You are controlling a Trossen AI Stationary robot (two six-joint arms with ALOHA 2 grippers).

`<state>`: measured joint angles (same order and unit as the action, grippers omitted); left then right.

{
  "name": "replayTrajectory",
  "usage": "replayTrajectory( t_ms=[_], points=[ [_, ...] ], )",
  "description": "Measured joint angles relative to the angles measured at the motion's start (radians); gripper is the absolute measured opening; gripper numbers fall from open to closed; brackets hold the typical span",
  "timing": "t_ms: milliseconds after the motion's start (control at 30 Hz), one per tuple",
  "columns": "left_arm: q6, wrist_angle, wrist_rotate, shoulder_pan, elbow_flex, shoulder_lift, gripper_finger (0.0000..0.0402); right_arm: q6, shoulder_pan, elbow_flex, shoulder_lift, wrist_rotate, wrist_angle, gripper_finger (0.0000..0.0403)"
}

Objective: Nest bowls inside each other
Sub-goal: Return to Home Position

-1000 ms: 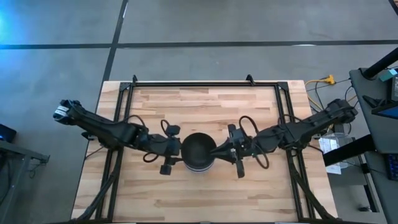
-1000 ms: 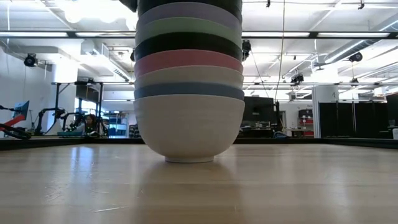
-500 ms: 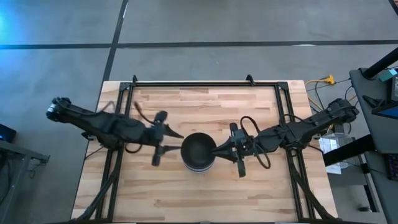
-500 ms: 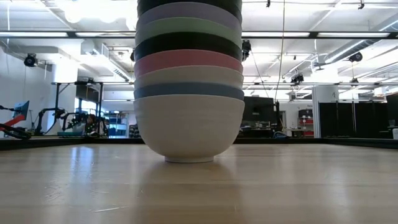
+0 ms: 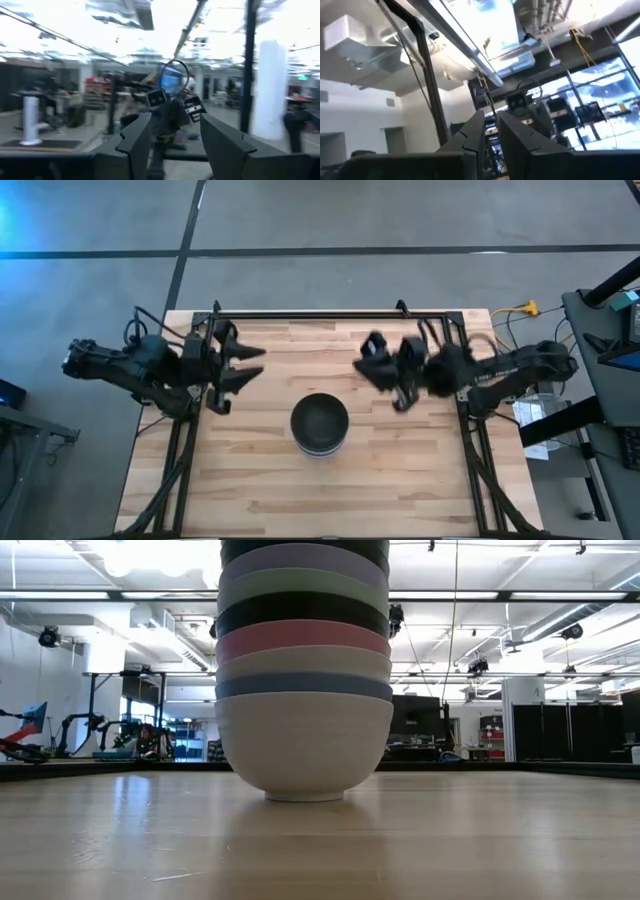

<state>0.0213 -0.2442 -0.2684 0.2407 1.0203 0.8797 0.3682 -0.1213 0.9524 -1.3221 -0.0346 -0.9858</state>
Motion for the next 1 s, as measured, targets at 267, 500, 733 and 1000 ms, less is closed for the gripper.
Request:
replayTrajectory(
  t_ms=[267,500,733,1000],
  points=[
    [0.012,0.103,0.003,-0.105,0.000,-0.205,0.0154,0.006,0.292,-0.032,0.287,-0.174,0.058,0.0047],
    [-0.121,0.314,-0.030,-0.106,-0.081,-0.441,0.0130,-0.104,0.351,-0.096,0.662,-0.066,0.586,0.0015],
    [-0.146,0.338,-0.030,-0.105,-0.292,-0.588,0.0010,-0.001,0.324,-0.281,0.854,-0.058,0.615,0.0009],
    [-0.194,0.353,-0.126,-0.105,-0.484,-0.853,0.0001,0.175,0.320,-0.575,1.058,0.059,0.609,0.0008]
  ],
)
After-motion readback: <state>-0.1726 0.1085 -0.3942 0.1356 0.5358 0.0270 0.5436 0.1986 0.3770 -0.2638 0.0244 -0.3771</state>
